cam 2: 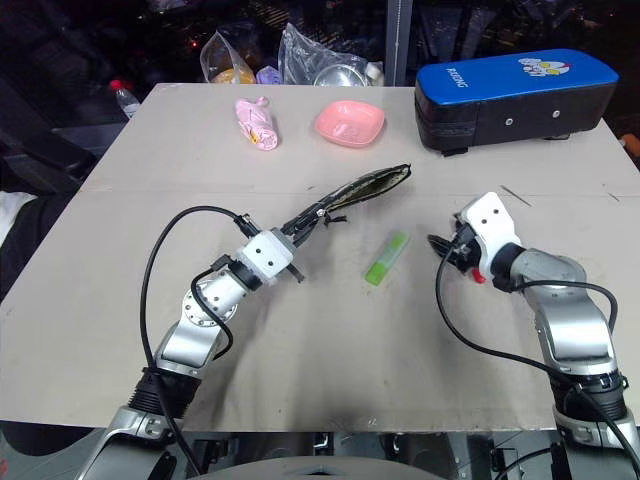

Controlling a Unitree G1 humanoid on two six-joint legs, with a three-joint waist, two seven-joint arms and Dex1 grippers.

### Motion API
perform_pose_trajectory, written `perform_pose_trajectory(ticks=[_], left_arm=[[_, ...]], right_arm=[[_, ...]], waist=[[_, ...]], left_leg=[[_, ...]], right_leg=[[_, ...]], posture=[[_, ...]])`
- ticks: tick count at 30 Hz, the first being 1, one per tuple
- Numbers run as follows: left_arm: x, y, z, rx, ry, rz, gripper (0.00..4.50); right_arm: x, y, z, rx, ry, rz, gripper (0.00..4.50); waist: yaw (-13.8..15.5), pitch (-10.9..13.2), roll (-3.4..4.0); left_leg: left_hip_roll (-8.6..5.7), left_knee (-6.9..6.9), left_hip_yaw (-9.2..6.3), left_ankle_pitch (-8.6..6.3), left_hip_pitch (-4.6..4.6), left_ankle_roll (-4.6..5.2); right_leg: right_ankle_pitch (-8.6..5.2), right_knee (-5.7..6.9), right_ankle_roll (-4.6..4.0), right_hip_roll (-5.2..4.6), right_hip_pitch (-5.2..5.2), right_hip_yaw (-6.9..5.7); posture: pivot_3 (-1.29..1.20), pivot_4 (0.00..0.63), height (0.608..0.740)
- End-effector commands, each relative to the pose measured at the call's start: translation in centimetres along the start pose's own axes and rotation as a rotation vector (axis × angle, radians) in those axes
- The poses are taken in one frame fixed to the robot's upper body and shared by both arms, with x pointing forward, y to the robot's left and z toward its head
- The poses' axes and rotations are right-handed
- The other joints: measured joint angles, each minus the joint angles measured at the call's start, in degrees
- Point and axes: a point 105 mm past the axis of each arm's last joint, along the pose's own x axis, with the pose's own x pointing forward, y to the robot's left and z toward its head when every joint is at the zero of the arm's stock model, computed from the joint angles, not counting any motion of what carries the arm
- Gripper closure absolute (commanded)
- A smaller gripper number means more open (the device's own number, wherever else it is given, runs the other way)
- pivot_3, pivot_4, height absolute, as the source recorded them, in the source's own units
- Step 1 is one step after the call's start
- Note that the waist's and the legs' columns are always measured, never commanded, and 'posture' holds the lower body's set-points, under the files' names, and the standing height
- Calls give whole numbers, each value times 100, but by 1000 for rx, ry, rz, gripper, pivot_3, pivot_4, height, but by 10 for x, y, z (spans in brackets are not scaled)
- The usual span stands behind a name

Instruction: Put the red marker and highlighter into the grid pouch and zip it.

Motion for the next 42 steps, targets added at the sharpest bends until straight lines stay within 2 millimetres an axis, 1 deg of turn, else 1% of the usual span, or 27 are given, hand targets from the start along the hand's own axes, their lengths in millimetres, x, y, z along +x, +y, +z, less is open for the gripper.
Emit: perform_pose_trajectory(ticks=[1, 3, 5, 6, 7, 9, 10, 11, 12, 13, 14, 15, 18, 19, 20, 21, 25, 27, 29, 34, 35, 38, 42], left_arm=[[1, 12, 16, -13, -49, 23, 4500], [1, 11, 16, -19, -46, 19, 4500], [1, 11, 16, -24, -43, 15, 4500], [0, 11, 16, -27, -41, 14, 4500], [0, 10, 16, -31, -40, 13, 4500], [0, 10, 16, -43, -39, 12, 4500], [-1, 10, 16, -46, -39, 11, 4500], [-1, 10, 17, -49, -39, 10, 4500], [-1, 10, 17, -50, -39, 9, 4500], [-1, 9, 18, -52, -39, 8, 4500], [-1, 9, 18, -56, -39, 5, 4500], [0, 9, 18, -61, -38, 1, 4500], [3, 7, 18, -76, -36, -16, 4500], [3, 6, 17, -77, -35, -21, 4500], [4, 5, 17, -77, -34, -25, 4500], [4, 5, 16, -76, -33, -26, 4500], [5, 3, 14, -75, -30, -33, 4500], [5, 1, 15, -69, -35, -44, 4500], [6, -1, 15, -63, -37, -53, 4500], [6, -6, 15, -40, -41, -86, 4500], [6, -7, 15, -36, -41, -90, 4500], [6, -6, 16, -26, -43, -88, 4500], [6, -10, 21, 9, -54, -120, 4500]], right_arm=[[-12, -14, -12, 86, 52, -145, 1358], [-15, -15, -26, 157, 102, -190, 1358], [-17, -14, -36, 215, 145, -215, 1358], [-19, -12, -40, 237, 161, -217, 1594], [-20, -11, -41, 254, 172, -216, 1869], [-23, -11, -41, 254, 189, -211, 2656], [-24, -11, -41, 248, 193, -211, 2970], [-27, -17, -38, 228, 189, -223, 3640], [-28, -20, -36, 215, 186, -233, 4115], [-31, -28, -30, 178, 178, -247, 4229], [-34, -37, -20, 98, 163, -245, 4231], [-36, -41, -9, 3, 143, -218, 4231], [-39, -32, 23, -261, 64, -44, 4231], [-40, -26, 35, -355, 23, 20, 4231], [-40, -21, 44, -423, -5, 63, 4231], [-40, -18, 49, -466, -23, 90, 4231], [-31, -2, 72, -661, -106, 169, 4231], [-19, 12, 83, -815, -132, 232, 4231], [-7, 17, 93, -926, -155, 258, 4231], [10, 19, 104, -1071, -171, 288, 4231], [13, 20, 104, -1098, -168, 299, 4231], [20, 23, 96, -1208, -133, 353, 4231], [29, 27, 97, -1290, -144, 364, 4231]], waist=[[1, 0, 0], [4, 0, 0], [5, 0, 0], [3, 0, 0], [3, -1, 0], [14, -1, 0], [20, -1, -1], [23, -1, -1], [24, -1, -1], [23, 0, 0], [21, 0, -1], [17, 1, -1], [-3, 5, 3], [-21, 4, 1], [-38, 6, -1], [-47, 7, -2], [-49, 9, -4], [-49, 10, -4], [-53, 10, -4], [22, 12, -6], [22, 12, -6], [9, 12, -6], [-9, 13, -5]], left_leg=[[0, 0, 0, 0, 0, 0], [0, -1, -1, 0, 0, 0], [0, -2, -1, 0, 0, 0], [0, -2, 1, 0, -1, 0], [-1, -2, 3, 0, 1, 0], [-1, -2, 0, -1, 1, 2], [-2, -2, -1, -1, 0, 2], [-3, -2, -2, -4, -1, 7], [-5, -1, -2, -5, -1, 8], [-7, -1, -3, -5, -2, 9], [-9, -1, -2, -6, -3, 10], [-10, -1, -1, -7, -2, 12], [-11, -2, 3, -16, 0, 27], [-9, -4, 2, -16, 2, 28], [-6, -9, 2, -17, 6, 29], [-2, -10, 0, -17, 7, 29], [2, -13, -2, -15, 6, 25], [0, -9, 2, -12, 5, 21], [-1, -4, 7, -5, 5, 8], [-1, -3, 8, -2, 3, 4], [-1, -3, 9, -2, 0, 4], [-1, -3, 11, -2, 2, 3], [0, -1, 16, -2, 6, 3]], right_leg=[[0, 0, 0, 1, 0, 2], [0, 0, 1, 2, 0, 3], [0, 0, 1, 3, 0, 3], [0, 0, 1, 2, 0, 5], [0, 0, 1, 3, 0, 8], [-1, -1, 1, 3, 0, 7], [-1, -1, 1, 3, 1, 6], [-1, -2, 1, 2, 1, 6], [-1, -3, 2, 2, 2, 7], [-1, -4, 2, 0, 2, 7], [-1, -4, 2, 0, 2, 8], [-1, -4, 2, -1, 1, 9], [-1, -5, 3, 0, -1, 15], [-1, -6, 4, 4, 0, 15], [-1, -6, 3, 9, 0, 16], [-1, -7, 3, 14, 0, 16], [-1, -7, 3, 17, 0, 15], [-1, -7, 3, 12, -1, 16], [-1, -7, 4, 9, -1, 19], [0, -9, 3, 7, -1, 15], [0, -11, 3, 6, -1, 12], [0, -10, 3, 2, -1, 12], [0, -7, 2, 4, -1, 15]], posture=[[0, 150, 686], [0, 150, 686], [0, 150, 686], [0, 150, 686], [0, 150, 686], [0, 150, 686], [0, 150, 686], [0, 150, 686], [0, 150, 686], [0, 150, 686], [0, 150, 686], [0, 150, 686], [0, 150, 686], [0, 150, 686], [0, 150, 686], [0, 150, 686], [0, 150, 686], [0, 150, 686], [0, 150, 686], [0, 150, 686], [0, 150, 686], [0, 150, 686], [0, 150, 686]])
